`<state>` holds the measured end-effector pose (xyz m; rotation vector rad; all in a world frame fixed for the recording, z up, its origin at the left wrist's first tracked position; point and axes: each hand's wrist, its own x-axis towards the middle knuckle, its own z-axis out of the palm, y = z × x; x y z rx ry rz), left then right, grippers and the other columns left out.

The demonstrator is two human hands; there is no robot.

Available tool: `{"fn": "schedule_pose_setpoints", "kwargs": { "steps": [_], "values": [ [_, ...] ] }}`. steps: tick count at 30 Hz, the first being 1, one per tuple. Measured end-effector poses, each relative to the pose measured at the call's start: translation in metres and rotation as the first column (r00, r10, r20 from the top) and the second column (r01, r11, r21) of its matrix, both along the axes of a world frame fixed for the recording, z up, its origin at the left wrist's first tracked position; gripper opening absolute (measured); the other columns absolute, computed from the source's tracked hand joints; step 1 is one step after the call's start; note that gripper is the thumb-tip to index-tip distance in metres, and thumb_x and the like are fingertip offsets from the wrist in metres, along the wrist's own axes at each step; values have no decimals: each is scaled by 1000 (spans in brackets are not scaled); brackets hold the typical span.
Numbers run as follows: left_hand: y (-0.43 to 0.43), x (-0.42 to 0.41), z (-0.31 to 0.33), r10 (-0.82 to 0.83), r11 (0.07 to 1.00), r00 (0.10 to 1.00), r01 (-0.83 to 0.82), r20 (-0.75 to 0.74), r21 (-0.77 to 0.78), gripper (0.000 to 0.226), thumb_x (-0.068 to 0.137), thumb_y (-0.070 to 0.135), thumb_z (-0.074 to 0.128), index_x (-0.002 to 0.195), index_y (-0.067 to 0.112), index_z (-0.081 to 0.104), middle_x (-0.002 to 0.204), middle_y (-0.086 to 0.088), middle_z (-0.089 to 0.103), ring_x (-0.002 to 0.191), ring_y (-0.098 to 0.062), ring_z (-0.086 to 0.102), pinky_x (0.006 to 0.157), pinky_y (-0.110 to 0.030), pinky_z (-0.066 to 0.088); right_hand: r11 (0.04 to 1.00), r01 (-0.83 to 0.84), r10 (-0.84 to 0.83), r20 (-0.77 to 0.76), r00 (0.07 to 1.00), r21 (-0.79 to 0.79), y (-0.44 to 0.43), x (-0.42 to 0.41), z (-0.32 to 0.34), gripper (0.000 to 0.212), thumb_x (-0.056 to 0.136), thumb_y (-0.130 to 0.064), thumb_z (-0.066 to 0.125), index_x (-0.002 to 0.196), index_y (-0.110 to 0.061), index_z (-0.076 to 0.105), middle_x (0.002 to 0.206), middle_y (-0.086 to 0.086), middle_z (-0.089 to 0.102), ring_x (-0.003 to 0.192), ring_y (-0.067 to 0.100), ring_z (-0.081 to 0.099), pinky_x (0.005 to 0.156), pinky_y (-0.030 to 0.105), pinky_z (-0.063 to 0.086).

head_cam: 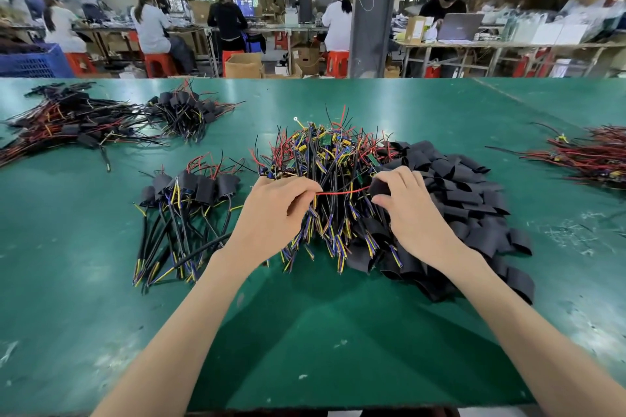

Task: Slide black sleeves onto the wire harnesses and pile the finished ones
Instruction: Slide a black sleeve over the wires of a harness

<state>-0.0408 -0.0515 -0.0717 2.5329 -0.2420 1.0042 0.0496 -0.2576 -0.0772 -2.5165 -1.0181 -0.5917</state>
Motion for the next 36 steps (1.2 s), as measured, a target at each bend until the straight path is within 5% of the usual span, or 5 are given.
{"fn": "schedule_pose_setpoints", "kwargs": {
  "steps": [14, 21, 25, 30, 36],
  "values": [
    [2, 0, 0, 6, 998, 1000, -7, 7, 65, 15, 90, 10, 61, 97, 20, 70, 80, 10, 66, 78, -11, 53, 75, -35, 35, 976, -47, 43, 22, 999, 211, -1, 3, -2, 27, 90, 0, 57, 116, 2, 53, 106, 19, 49, 93, 26, 35, 80, 22, 20],
    [2, 0, 0, 29, 991, 1000, -29, 4, 129, 14, 91, 11, 60, 96, 18, 70, 78, 7, 65, 78, -17, 56, 73, -33, 36, 996, -79, 69, 172, 983, 51, -2, -2, 3, 30, 84, -3, 65, 113, -5, 59, 107, 13, 55, 96, 26, 37, 87, 42, 40],
    [-6, 0, -1, -1, 998, 1000, 1, -5, 59, 14, 91, 13, 57, 102, 16, 65, 86, 9, 66, 82, -13, 55, 76, -29, 33, 998, -42, 51, 279, 959, -38, 3, -7, 2, 37, 76, -10, 76, 111, -8, 63, 105, 9, 60, 103, 24, 38, 90, 35, 32],
    [-22, -3, -5, -189, 979, 979, 181, -79, -92, 53, 78, -1, 46, 129, 14, 41, 104, 5, 46, 74, -16, 51, 80, -36, 46, 994, -67, 95, 403, 910, -85, 12, -18, -1, 36, 80, -22, 70, 111, -9, 60, 103, 7, 59, 105, 30, 42, 95, 40, 31],
    [-28, -2, -9, -248, 955, 966, 232, -70, -187, 73, 69, -12, 41, 134, 21, 33, 112, 7, 39, 85, -3, 45, 84, -8, 36, 977, -143, 172, 185, 967, -159, 18, -32, 2, 38, 85, -21, 67, 117, -3, 57, 107, 12, 57, 91, 32, 56, 76, 43, 51]
  ]
}}
